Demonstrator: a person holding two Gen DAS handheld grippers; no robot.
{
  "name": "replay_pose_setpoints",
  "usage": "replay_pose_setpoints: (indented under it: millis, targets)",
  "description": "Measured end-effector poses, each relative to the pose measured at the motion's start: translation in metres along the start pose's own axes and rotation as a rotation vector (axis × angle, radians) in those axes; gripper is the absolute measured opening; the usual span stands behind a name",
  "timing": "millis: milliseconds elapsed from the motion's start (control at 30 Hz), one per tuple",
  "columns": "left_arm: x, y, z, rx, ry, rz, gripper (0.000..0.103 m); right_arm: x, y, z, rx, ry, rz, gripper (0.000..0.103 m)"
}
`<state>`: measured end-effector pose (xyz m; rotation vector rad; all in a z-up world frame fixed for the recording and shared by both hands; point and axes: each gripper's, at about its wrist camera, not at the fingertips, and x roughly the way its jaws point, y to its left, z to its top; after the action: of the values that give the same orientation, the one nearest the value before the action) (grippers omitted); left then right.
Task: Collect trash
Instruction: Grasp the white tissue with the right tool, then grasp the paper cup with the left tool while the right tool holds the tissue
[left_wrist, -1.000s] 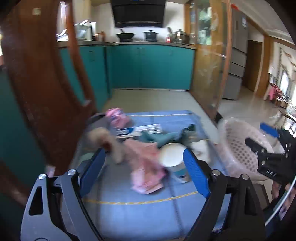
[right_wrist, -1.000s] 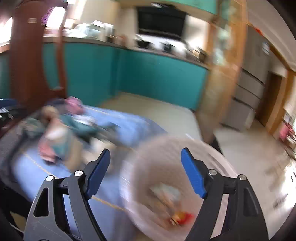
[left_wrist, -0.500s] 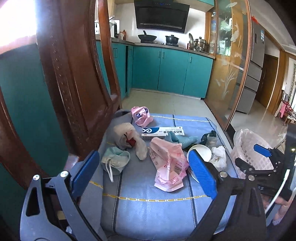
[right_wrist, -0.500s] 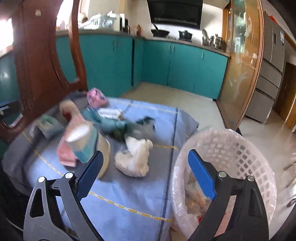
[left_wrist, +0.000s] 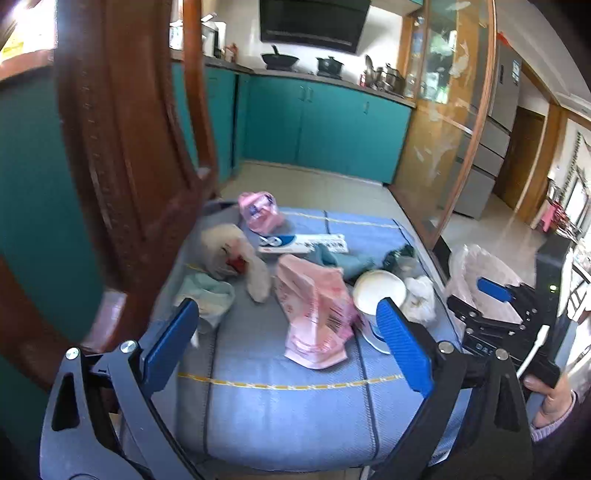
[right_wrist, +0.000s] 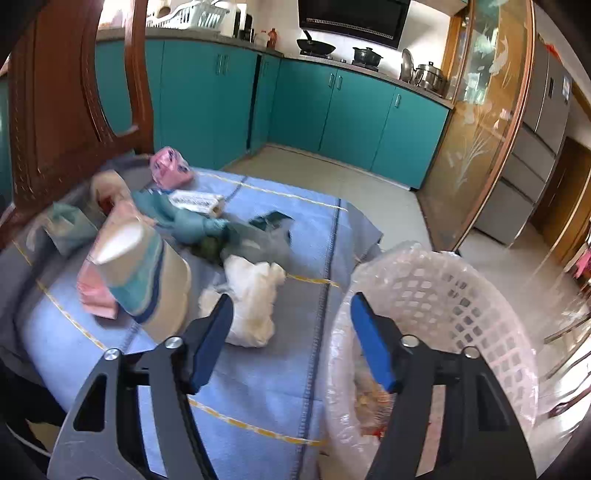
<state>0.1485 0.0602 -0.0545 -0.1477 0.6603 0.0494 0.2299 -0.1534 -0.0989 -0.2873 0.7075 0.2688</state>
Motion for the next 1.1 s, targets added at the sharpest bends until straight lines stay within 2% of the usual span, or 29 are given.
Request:
replay_pose_setpoints:
  millis: [67, 333, 500, 533, 600, 667, 867, 1033, 1100]
  targets:
    - [0.003, -0.005, -0.002, 0.008, 0.010, -0.004, 0.097, 0.006, -0.001, -0.002, -0.002, 0.021, 0.021, 0.056]
    - [0.007, -0.010, -0.006, 0.014, 0.032, -0.004, 0.097, 0.028, 0.008, 0.007, 0.024, 0.055, 0.129, 0.056]
    - [0.006, -0.014, -0.006, 0.028, 0.035, -0.006, 0.097, 0.048, 0.023, 0.009, 0.002, 0.102, 0.109, 0.056]
    - [0.004, -0.014, -0.007, 0.033, 0.032, -0.006, 0.097, 0.049, 0.027, 0.009, -0.006, 0.104, 0.115, 0.054]
    - [0.002, -0.015, -0.007, 0.039, 0.028, -0.005, 0.097, 0.049, 0.032, 0.008, -0.021, 0.108, 0.142, 0.031]
    - [0.002, -0.015, -0.007, 0.038, 0.028, -0.005, 0.097, 0.044, 0.035, 0.006, -0.039, 0.098, 0.136, 0.022]
    - [0.003, -0.013, -0.007, 0.032, 0.033, -0.008, 0.097, 0.017, 0.032, -0.005, -0.054, 0.071, 0.185, 0.020]
    - [0.007, -0.015, -0.008, 0.028, 0.039, -0.007, 0.097, -0.003, 0.027, -0.013, -0.062, 0.039, 0.264, 0.020]
    - [0.009, -0.017, -0.009, 0.029, 0.045, -0.005, 0.097, -0.008, 0.025, -0.016, -0.063, 0.032, 0.264, 0.020]
